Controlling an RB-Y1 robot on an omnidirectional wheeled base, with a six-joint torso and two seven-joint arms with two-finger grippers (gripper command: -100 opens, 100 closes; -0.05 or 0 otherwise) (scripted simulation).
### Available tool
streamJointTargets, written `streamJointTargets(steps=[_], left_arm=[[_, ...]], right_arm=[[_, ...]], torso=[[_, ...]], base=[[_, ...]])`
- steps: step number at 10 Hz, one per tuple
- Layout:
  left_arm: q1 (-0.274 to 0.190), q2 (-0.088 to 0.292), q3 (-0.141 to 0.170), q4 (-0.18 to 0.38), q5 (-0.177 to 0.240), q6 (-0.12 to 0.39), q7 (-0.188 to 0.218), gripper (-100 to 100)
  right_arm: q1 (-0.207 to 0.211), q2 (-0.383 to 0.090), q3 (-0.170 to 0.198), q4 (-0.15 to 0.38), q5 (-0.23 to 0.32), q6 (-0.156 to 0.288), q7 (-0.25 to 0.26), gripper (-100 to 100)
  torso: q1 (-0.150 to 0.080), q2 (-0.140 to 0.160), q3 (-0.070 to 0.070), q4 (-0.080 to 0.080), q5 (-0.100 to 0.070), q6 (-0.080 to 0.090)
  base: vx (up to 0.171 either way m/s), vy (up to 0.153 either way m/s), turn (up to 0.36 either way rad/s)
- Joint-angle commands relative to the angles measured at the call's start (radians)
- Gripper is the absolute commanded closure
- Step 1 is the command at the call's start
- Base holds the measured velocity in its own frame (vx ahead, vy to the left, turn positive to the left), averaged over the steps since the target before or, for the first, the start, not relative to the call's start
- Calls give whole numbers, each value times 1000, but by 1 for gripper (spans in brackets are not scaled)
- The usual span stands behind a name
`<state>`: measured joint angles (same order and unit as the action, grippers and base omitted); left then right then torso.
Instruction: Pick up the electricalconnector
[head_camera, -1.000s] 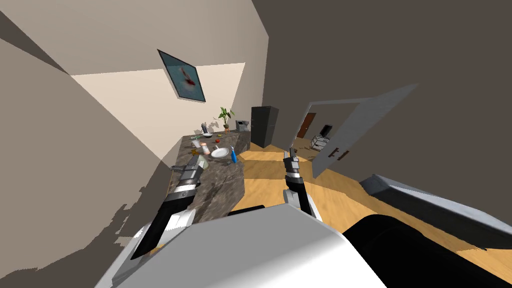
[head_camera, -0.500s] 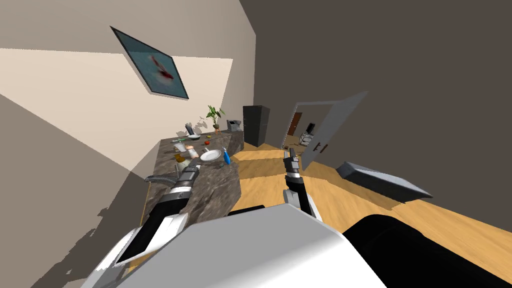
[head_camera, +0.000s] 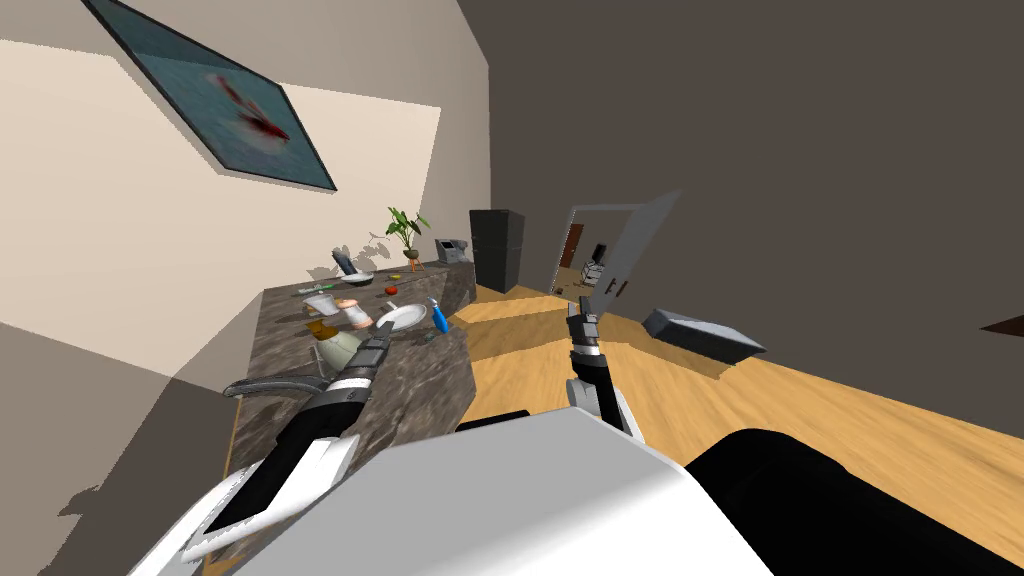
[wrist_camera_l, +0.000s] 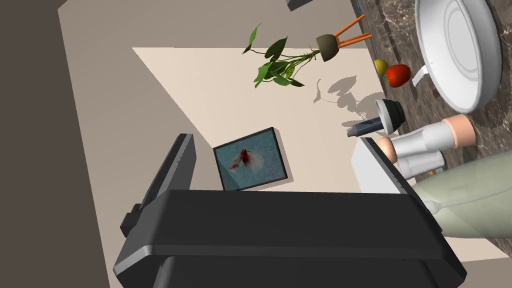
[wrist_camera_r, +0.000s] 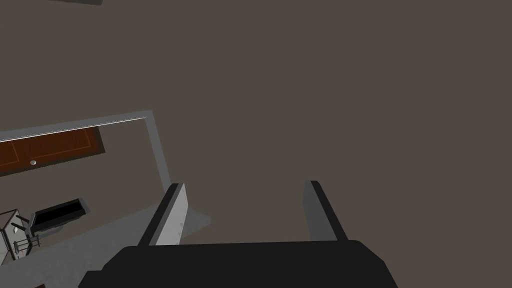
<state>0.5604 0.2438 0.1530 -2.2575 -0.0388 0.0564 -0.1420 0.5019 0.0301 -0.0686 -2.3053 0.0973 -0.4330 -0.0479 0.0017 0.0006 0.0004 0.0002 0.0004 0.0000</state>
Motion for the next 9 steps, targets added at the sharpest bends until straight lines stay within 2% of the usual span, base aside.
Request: streamJointTargets(steps=[1,2,3,4,6,8,9], left_arm=[[4,5,6,-3,-2,37,-14,-100],[13,15,15,-8,-2,69,-30,-100],[13,15,15,-8,-2,77,-30,-100],[21,24,24,-14,-2,117,-46,-100],[30,34,32,-19,0,156,-62,-100],[48,53,44,-28,6,221,-93,-100],[48,53,44,-28,6,236,-93,-100]], right_arm=[[0,0,0,0,0,0,0,0],[0,0,0,0,0,0,0,0],[0,0,0,0,0,0,0,0],[0,0,0,0,0,0,0,0],[0,0,0,0,0,0,0,0],[0,0,0,0,0,0,0,0],[0,0,0,0,0,0,0,0]], torso=[[0,0,0,0,0,0],[0,0,0,0,0,-1],[-1,0,0,0,0,0],[0,-1,0,0,0,-1],[0,-1,0,0,0,0],[0,-1,-1,0,0,0],[0,-1,-1,0,0,0]], base=[[-11,18,-78],[-7,9,-200],[-3,11,-99],[-1,8,-179],[0,17,-210],[3,18,-242],[4,22,-112]])
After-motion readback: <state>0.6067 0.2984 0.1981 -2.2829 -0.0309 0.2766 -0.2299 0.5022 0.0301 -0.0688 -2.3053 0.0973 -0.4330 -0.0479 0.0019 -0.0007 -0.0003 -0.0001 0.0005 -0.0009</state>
